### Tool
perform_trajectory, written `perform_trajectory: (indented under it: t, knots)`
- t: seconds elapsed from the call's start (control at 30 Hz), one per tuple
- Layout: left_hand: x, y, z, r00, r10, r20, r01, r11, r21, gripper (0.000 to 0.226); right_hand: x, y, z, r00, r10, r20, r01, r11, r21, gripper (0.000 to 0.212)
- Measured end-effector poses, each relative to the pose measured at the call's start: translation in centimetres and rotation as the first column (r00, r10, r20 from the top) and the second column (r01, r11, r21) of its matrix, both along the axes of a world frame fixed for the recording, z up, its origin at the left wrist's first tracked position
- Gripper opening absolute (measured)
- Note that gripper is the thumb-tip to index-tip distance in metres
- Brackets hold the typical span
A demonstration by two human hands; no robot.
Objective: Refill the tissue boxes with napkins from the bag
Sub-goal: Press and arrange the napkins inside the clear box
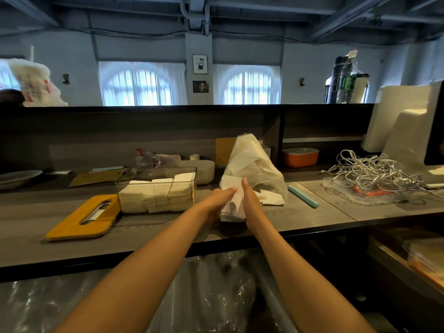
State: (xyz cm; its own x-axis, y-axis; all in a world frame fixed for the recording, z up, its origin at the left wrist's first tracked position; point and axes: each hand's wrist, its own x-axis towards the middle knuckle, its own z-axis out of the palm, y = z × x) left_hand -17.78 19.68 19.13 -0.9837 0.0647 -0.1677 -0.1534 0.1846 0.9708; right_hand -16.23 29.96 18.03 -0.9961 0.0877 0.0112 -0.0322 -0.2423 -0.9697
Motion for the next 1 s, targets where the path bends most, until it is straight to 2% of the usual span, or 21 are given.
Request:
perform_trajectory:
  t: [0.07,0.17,0.2,0.27,0.37,0.43,0.53,0.6,0.67,0.73,0.87,1.0]
  knots:
    - [-0.1,0.6,-0.4,0.996,0.074,-0.042,-0.073,0.997,0.007,0.044,0.2,-0.2,0.0,0.999,0.031,0.018,-0.031,0.999,-0.015,0.052]
    - [-0.9,0.2,-1.1,0.972,0.218,-0.084,-0.197,0.959,0.204,0.047,-0.1,-0.5,-0.5,0.998,0.044,-0.034,-0.045,0.999,-0.029,0.048]
    - [-0.7,0.0,-1.1,0.957,0.275,-0.097,-0.243,0.936,0.255,0.043,-0.2,-0.5,-0.7,0.996,0.064,-0.056,-0.064,0.998,0.001,0.045]
    - [-0.8,0.0,-1.3,0.934,0.340,-0.108,-0.294,0.905,0.307,0.034,0.0,-0.6,-0.9,0.988,0.123,-0.094,-0.107,0.981,0.161,0.036]
    - [-0.6,-0.4,-1.5,0.932,0.352,-0.088,-0.292,0.871,0.396,0.037,-0.1,-1.0,-1.4,0.973,0.206,-0.108,-0.147,0.903,0.404,0.033]
    - [-0.6,-1.0,-1.9,0.934,0.346,-0.093,-0.279,0.865,0.417,0.035,-0.1,-1.0,-1.5,0.970,0.228,-0.090,-0.160,0.868,0.469,0.037]
    - [-0.1,-2.3,-2.4,0.928,0.356,-0.108,-0.263,0.834,0.485,0.030,-0.2,-0.8,-1.4,0.966,0.234,-0.105,-0.150,0.847,0.511,0.038]
    - [0.2,-3.2,-2.8,0.938,0.323,-0.122,-0.213,0.820,0.531,0.037,-0.5,-0.5,-1.3,0.982,0.147,-0.123,-0.086,0.910,0.406,0.042]
    - [0.5,-3.8,-3.1,0.956,0.257,-0.139,-0.155,0.849,0.506,0.041,-0.7,0.0,-1.4,0.992,-0.016,-0.124,0.043,0.975,0.220,0.045]
    - [0.7,-3.9,-3.3,0.960,0.203,-0.192,-0.105,0.899,0.425,0.040,-0.9,0.4,-1.6,0.980,-0.133,-0.150,0.157,0.974,0.161,0.043]
    - [0.9,-2.9,-3.4,0.942,0.163,-0.292,-0.131,0.983,0.126,0.047,-0.9,-0.1,-1.6,0.972,-0.182,-0.151,0.216,0.942,0.255,0.043]
    - [0.9,-1.7,-2.9,0.900,0.240,-0.364,-0.243,0.969,0.038,0.043,-1.0,-0.7,-1.2,0.985,-0.137,-0.107,0.168,0.905,0.390,0.056]
